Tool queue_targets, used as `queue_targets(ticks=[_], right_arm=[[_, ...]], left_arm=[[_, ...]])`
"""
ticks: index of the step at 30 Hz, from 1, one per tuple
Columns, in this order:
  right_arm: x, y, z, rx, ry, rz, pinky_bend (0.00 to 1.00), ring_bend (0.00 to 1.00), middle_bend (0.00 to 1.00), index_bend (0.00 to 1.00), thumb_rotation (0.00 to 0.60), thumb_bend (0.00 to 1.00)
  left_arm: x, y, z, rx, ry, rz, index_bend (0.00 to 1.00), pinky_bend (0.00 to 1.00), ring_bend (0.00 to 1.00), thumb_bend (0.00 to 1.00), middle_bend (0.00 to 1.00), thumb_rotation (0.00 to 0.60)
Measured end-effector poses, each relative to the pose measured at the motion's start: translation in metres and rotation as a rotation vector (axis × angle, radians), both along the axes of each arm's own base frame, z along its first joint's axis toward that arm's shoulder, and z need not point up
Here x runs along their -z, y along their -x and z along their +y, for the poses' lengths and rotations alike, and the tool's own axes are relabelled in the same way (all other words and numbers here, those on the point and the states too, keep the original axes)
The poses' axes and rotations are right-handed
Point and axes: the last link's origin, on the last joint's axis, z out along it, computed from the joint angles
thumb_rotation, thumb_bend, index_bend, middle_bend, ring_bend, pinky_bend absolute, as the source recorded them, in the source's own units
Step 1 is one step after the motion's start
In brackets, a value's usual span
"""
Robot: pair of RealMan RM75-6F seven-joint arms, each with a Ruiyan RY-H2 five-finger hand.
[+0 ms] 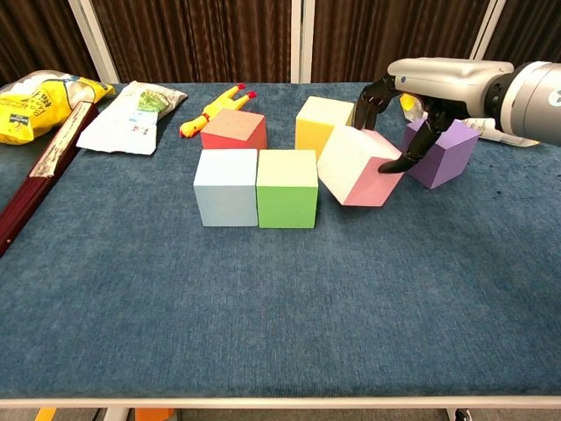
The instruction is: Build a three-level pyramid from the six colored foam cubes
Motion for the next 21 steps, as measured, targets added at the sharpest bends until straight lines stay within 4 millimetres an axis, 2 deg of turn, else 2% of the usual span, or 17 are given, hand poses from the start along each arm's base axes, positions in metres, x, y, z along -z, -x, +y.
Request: queue_targets(ticks=[4, 7, 9, 15, 21], right_arm=[[0.006, -0.003, 0.003, -0.001, 0.002, 0.019, 0.0, 0.11, 0.39, 0.2, 0.6, 0.19], [0.01, -0.005, 0.006, -0.003, -0.004, 0.023, 0.0, 0.04, 0.26, 0.06, 0.6, 0.17], [0.011, -0.006, 0.007, -0.004, -0.01, 0.019, 0.0, 0.0, 0.18, 0.0, 0.6, 0.16], [0.01, -0.006, 0.01, -0.004, -0.013, 0.009, 0.0, 0.0, 0.1, 0.0, 0.6, 0.13], [0.01, -0.005, 0.012, -0.01, -0.02, 0.002, 0.0, 0.0, 0.08, 0.0, 0.6, 0.1]], left_arm=[[0.0, 0.001, 0.0, -0.001, 0.002, -0.002, 0.17, 0.28, 0.25, 0.07, 0.17, 0.6], [0.0, 0.002, 0.0, -0.003, 0.002, -0.005, 0.17, 0.28, 0.25, 0.07, 0.17, 0.6], [0.001, 0.002, 0.0, -0.004, 0.002, -0.006, 0.17, 0.28, 0.25, 0.07, 0.17, 0.6], [0.001, 0.003, 0.001, -0.005, 0.006, -0.005, 0.17, 0.28, 0.25, 0.07, 0.17, 0.6], [0.002, 0.003, 0.001, -0.004, 0.007, -0.004, 0.17, 0.28, 0.25, 0.07, 0.17, 0.6]])
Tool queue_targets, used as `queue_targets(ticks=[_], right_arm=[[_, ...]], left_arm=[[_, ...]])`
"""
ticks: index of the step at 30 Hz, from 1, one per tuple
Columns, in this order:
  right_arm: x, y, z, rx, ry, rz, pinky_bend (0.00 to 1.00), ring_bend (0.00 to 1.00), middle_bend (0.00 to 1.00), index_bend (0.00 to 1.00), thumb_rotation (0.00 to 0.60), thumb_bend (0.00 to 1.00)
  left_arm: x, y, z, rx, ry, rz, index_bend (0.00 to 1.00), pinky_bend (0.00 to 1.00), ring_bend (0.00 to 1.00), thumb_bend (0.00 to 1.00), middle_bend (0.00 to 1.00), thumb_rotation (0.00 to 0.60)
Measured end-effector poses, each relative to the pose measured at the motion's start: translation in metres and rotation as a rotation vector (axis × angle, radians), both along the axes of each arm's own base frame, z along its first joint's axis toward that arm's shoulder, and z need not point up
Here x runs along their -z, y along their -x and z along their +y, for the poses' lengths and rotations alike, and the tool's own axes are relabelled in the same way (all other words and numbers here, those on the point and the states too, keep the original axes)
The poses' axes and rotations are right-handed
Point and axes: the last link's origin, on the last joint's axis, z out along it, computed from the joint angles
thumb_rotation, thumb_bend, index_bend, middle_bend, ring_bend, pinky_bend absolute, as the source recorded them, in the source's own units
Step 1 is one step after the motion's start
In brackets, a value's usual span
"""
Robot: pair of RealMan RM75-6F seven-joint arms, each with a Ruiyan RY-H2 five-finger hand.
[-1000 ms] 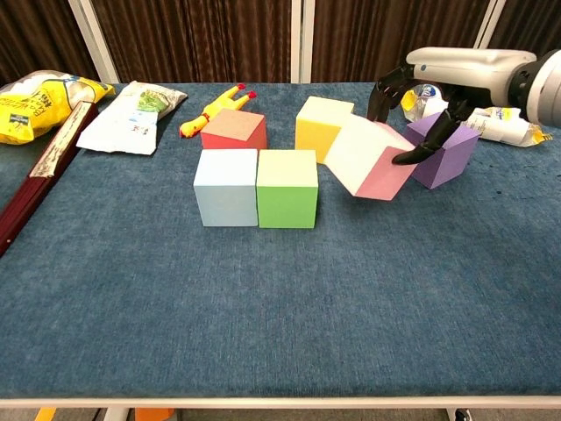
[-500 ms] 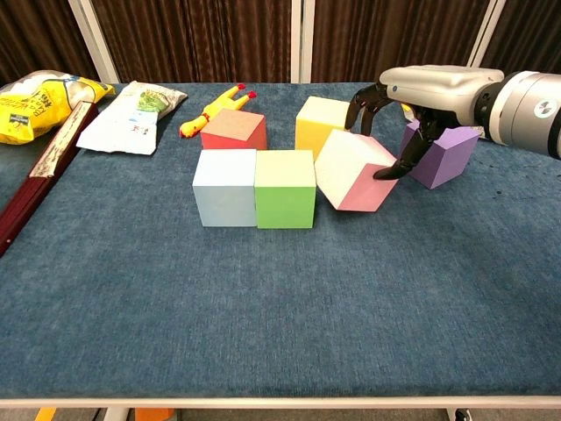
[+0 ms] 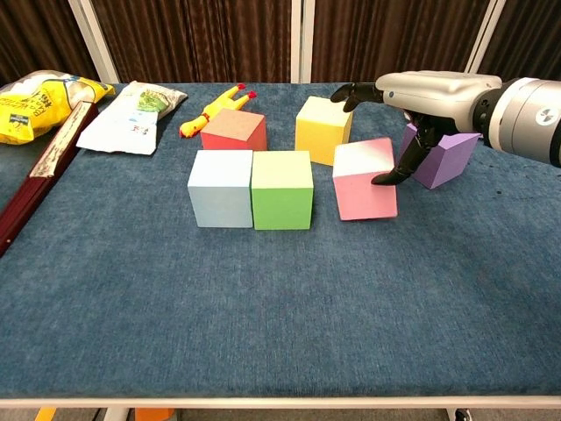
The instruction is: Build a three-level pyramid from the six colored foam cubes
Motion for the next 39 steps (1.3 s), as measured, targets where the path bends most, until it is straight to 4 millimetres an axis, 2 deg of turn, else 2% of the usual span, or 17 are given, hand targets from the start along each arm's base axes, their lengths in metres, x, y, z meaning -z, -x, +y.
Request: queue_targets(ticks=[5, 12, 15, 21, 29, 39], right_arm=[[-0.002, 0.001, 0.001, -0.001, -0.013, -0.012, 0.0, 0.0, 0.08, 0.0, 0.6, 0.09], [-0.024, 0.009, 0.002, 0.01, 0.012, -0.036, 0.0, 0.0, 0.18, 0.0, 0.6, 0.09], [-0.027, 0.015, 0.004, 0.032, -0.008, -0.02, 0.0, 0.0, 0.2, 0.0, 0.6, 0.06], [-0.018, 0.02, 0.008, 0.106, -0.052, -0.032, 0.0, 0.0, 0.21, 0.0, 0.6, 0.03], [-0.001, 0.015, 0.007, 0.149, -0.045, -0.084, 0.0, 0.01, 0.22, 0.0, 0.6, 0.03], [0.012, 0.014, -0.003, 0.163, -0.022, -0.089, 0.0, 0.05, 0.29, 0.04, 0.6, 0.11]], left_arm=[[0.0, 0.0, 0.0, 0.001, 0.0, 0.0, 0.17, 0.28, 0.25, 0.07, 0.17, 0.6], [0.0, 0.0, -0.001, 0.001, -0.001, 0.004, 0.17, 0.28, 0.25, 0.07, 0.17, 0.6], [0.0, -0.001, 0.0, 0.005, 0.0, 0.005, 0.17, 0.28, 0.25, 0.07, 0.17, 0.6], [0.001, -0.002, -0.001, 0.007, 0.008, 0.012, 0.17, 0.28, 0.25, 0.07, 0.17, 0.6], [0.002, -0.001, -0.001, 0.006, 0.013, 0.011, 0.17, 0.28, 0.25, 0.07, 0.17, 0.6], [0.002, 0.002, -0.001, -0.001, 0.015, 0.005, 0.17, 0.28, 0.25, 0.07, 0.17, 0.6]])
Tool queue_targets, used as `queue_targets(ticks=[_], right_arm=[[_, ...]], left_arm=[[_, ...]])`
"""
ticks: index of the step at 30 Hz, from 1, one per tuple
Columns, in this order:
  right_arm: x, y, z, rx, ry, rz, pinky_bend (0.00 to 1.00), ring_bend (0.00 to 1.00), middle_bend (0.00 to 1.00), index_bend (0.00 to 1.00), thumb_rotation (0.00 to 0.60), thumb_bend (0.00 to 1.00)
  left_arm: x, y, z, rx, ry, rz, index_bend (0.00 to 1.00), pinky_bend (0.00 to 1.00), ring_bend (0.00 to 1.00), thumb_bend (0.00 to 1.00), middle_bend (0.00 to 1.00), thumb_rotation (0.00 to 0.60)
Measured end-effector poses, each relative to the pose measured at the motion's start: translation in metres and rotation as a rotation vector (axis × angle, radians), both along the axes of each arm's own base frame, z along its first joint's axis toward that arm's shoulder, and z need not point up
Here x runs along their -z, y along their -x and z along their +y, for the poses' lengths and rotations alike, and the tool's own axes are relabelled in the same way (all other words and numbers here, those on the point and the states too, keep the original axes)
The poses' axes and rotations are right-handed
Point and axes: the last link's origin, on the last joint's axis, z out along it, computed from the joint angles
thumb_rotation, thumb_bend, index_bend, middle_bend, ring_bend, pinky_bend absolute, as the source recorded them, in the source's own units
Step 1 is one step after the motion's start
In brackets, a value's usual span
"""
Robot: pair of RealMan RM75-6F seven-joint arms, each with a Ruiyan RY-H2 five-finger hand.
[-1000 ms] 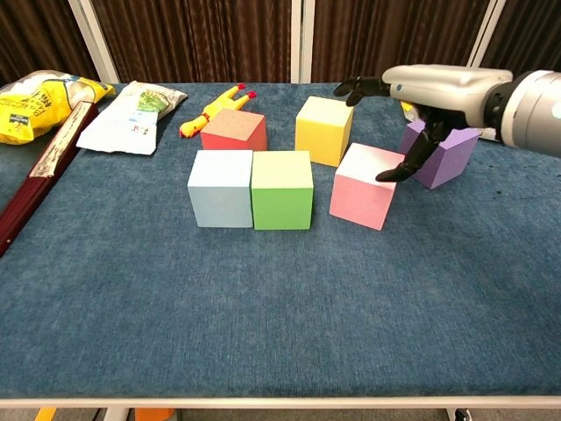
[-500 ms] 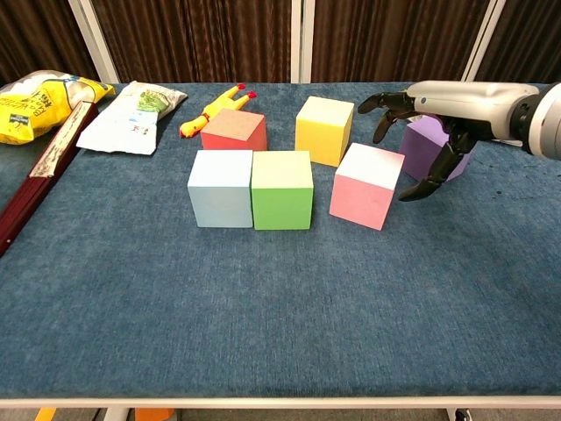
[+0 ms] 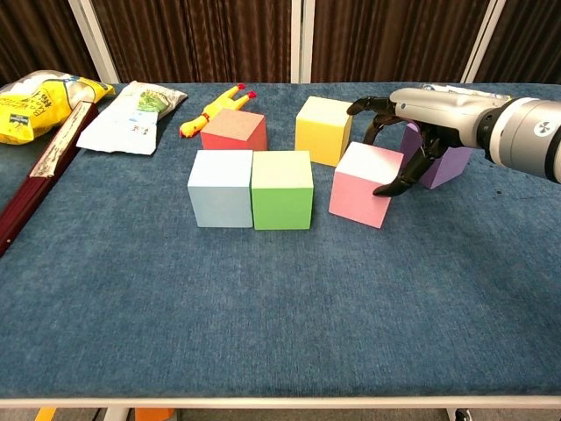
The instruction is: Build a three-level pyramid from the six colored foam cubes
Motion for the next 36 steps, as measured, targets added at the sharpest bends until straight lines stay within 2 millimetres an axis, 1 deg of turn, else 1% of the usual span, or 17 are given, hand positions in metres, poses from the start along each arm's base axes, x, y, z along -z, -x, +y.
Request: queue_targets(ticks=[4, 6, 8, 14, 21, 26, 31, 36], right_arm=[[0.002, -0.002, -0.002, -0.008, 0.003, -0.014, 0.0, 0.08, 0.36, 0.1, 0.6, 0.24], [0.002, -0.002, -0.002, -0.021, 0.005, -0.018, 0.0, 0.09, 0.37, 0.11, 0.6, 0.27], [0.0, -0.002, -0.002, -0.037, 0.004, -0.02, 0.0, 0.09, 0.37, 0.12, 0.6, 0.27], [-0.013, 0.001, -0.003, -0.1, -0.011, -0.032, 0.0, 0.09, 0.36, 0.12, 0.6, 0.27], [-0.021, 0.007, 0.0, -0.18, -0.084, -0.043, 0.0, 0.08, 0.35, 0.12, 0.6, 0.25], [-0.023, 0.01, -0.004, -0.241, -0.126, -0.029, 0.0, 0.08, 0.35, 0.12, 0.6, 0.21], [-0.021, 0.015, -0.012, -0.297, -0.14, 0.009, 0.0, 0.08, 0.35, 0.12, 0.6, 0.21], [-0.017, 0.014, -0.016, -0.336, -0.151, 0.009, 0.0, 0.08, 0.34, 0.12, 0.6, 0.2]], left_arm=[[0.0, 0.001, -0.001, -0.001, 0.002, 0.001, 0.17, 0.28, 0.25, 0.07, 0.17, 0.6], [0.0, 0.001, -0.001, -0.002, 0.002, 0.001, 0.17, 0.28, 0.25, 0.07, 0.17, 0.6], [-0.001, 0.001, -0.001, -0.004, 0.001, 0.003, 0.17, 0.28, 0.25, 0.07, 0.17, 0.6], [-0.001, 0.001, -0.002, -0.005, -0.001, 0.004, 0.17, 0.28, 0.25, 0.07, 0.17, 0.6], [-0.002, -0.001, -0.001, -0.005, -0.001, 0.011, 0.17, 0.28, 0.25, 0.07, 0.17, 0.6], [-0.002, -0.002, -0.001, -0.008, -0.002, 0.014, 0.17, 0.28, 0.25, 0.07, 0.17, 0.6], [-0.003, -0.002, -0.001, -0.01, -0.002, 0.018, 0.17, 0.28, 0.25, 0.07, 0.17, 0.6], [-0.003, -0.002, -0.001, -0.014, -0.003, 0.02, 0.17, 0.28, 0.25, 0.07, 0.17, 0.6]])
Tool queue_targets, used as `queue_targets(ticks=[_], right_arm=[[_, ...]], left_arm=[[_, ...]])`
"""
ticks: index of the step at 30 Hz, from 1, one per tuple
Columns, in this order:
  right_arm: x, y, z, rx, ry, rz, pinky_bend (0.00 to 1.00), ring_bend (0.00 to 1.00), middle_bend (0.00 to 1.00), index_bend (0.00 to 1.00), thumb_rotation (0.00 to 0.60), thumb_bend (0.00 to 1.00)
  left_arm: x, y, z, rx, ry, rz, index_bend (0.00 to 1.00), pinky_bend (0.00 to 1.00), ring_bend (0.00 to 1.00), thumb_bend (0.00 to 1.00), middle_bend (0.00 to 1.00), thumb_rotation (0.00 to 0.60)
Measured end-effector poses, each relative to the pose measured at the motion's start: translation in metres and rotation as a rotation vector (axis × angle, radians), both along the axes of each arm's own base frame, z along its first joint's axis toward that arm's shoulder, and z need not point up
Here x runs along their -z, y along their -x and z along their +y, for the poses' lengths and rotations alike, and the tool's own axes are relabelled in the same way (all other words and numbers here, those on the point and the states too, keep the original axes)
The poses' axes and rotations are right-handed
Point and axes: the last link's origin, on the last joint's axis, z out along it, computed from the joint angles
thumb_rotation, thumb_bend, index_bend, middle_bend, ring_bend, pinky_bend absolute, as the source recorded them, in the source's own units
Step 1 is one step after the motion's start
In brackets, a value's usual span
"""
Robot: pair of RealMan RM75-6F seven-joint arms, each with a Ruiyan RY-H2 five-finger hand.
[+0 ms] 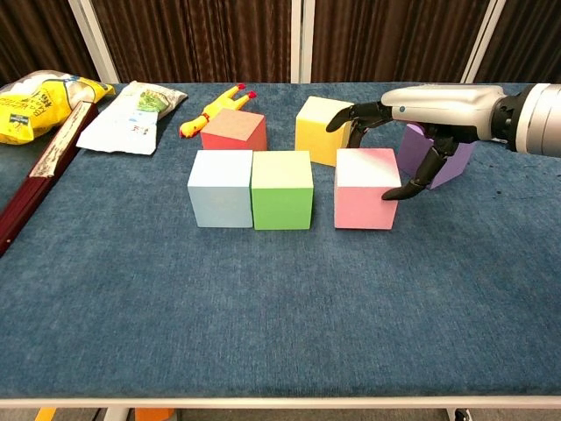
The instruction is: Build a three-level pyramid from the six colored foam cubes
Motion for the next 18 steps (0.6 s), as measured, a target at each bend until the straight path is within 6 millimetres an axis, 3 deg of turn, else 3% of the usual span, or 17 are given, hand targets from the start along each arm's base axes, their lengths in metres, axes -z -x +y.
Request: queue_targets(ticks=[18], right_arm=[[0.011, -0.011, -0.009, -0.045, -0.022, -0.029, 0.0, 0.07, 0.33, 0.12, 0.6, 0.2]], left_arm=[[0.001, 0.001, 0.001, -0.007, 0.001, 0.0, 0.17, 0.28, 0.25, 0.07, 0.17, 0.6]])
